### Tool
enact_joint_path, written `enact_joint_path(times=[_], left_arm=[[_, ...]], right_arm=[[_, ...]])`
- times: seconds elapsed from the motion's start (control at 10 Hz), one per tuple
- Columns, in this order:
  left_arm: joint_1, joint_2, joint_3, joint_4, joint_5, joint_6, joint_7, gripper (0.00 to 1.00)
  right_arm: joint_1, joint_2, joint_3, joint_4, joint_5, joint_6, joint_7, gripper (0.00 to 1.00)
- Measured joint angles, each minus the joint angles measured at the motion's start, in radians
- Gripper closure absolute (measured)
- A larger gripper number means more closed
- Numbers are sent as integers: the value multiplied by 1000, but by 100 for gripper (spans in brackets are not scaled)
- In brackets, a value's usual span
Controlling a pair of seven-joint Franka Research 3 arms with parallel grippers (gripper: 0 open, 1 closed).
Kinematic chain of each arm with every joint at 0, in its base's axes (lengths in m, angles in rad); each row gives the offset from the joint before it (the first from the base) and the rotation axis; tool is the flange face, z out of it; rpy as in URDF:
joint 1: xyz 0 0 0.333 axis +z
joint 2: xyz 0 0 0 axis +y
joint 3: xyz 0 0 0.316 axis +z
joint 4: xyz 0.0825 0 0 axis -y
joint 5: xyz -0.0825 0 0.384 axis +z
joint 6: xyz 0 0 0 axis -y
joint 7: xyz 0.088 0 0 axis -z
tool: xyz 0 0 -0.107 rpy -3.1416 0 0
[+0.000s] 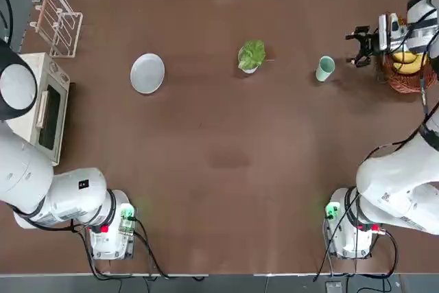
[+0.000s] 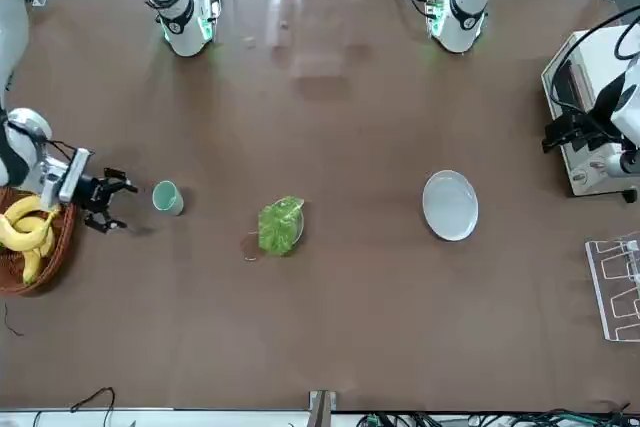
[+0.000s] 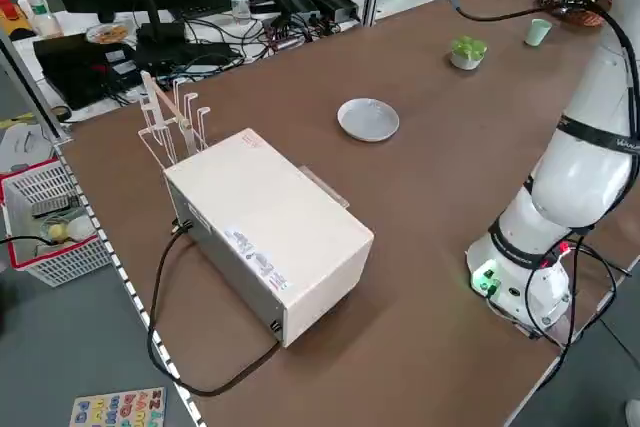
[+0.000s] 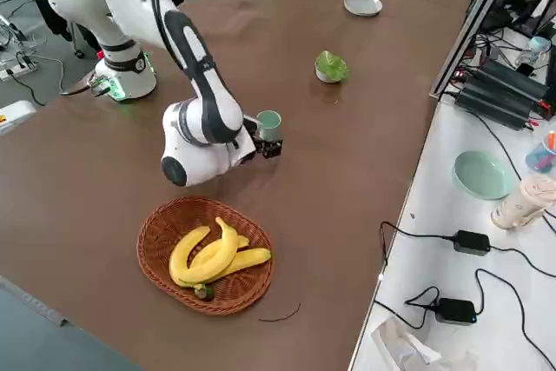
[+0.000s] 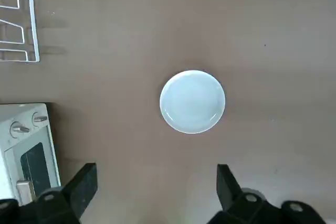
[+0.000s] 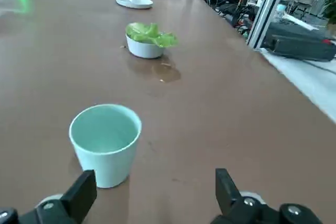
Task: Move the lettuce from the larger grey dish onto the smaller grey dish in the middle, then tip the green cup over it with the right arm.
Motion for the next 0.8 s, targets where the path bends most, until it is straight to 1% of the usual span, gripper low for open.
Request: enact_joint_path(times=[0.1, 0.2, 0.4, 0.5, 0.6, 0.7, 0.8], left_arm=[[0, 0, 0, 0, 0, 0, 0, 0], [0, 0, 0, 0, 0, 0, 0, 0], [-1, 0, 0, 0, 0, 0, 0, 0], [-2, 0, -1, 0, 0, 0, 0, 0], [-2, 1, -1, 0, 0, 0, 0, 0], [-2, 1, -1, 0, 0, 0, 0, 0], [-2, 1, -1, 0, 0, 0, 0, 0]], right_arm=[[0, -40, 8, 7, -10, 0, 63, 0], [2, -76, 30, 9, -19, 28, 146, 0], [43, -142, 86, 7, -29, 200, 361, 0], [93, -162, 99, 7, -38, 304, 486, 0], [147, -176, 106, 8, -91, 398, 636, 0], [189, -190, 112, 13, -166, 467, 821, 0], [217, -198, 120, 34, -244, 493, 1014, 0]])
